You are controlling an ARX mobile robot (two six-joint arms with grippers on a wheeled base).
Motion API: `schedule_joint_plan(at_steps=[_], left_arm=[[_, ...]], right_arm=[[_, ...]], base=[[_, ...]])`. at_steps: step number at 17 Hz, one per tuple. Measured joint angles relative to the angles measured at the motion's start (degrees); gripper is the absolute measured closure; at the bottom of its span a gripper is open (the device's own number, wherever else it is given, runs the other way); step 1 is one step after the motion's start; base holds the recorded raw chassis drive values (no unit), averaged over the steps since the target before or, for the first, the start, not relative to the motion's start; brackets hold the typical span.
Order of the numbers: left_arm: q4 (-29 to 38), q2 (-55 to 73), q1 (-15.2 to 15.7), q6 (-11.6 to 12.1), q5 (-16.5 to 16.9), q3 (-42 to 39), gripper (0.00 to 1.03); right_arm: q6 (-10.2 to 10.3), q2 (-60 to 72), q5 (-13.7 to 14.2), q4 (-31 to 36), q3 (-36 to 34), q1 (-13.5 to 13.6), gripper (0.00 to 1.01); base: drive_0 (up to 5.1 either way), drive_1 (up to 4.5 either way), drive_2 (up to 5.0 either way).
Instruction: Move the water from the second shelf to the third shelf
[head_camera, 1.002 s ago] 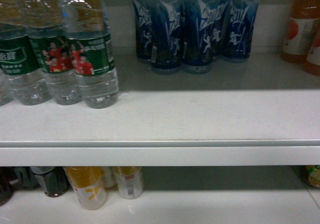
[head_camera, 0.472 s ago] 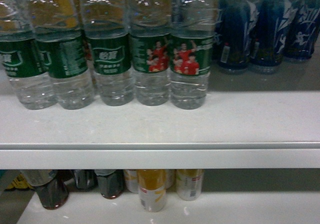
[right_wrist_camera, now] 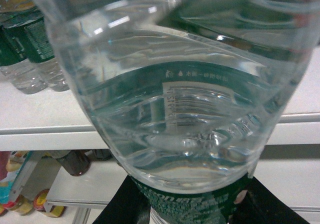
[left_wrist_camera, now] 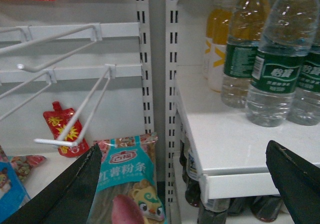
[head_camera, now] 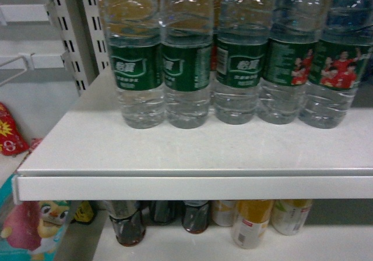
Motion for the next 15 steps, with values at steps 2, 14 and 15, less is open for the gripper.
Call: schedule_joint_plan(at_steps=[2,14,15], left_arm=[[-0.2,0.0,0.0,0.0,-0.2,0.0,0.05],[0.0,0.0,0.0,0.0,0.0,0.0,0.05],[0.0,0.0,0.0,0.0,0.0,0.0,0.05]], right_arm=[[0.0,0.0,-0.7,0.0,0.0,0.0,0.69],[0.0,0.0,-0.1,-0.1,0.0,0.0,0.69],[0.2,0.0,0.2,0.5,0.0,0.1,0.69]], base=[[0.0,0.00,0.0],[0.0,0.00,0.0],[0.0,0.00,0.0]])
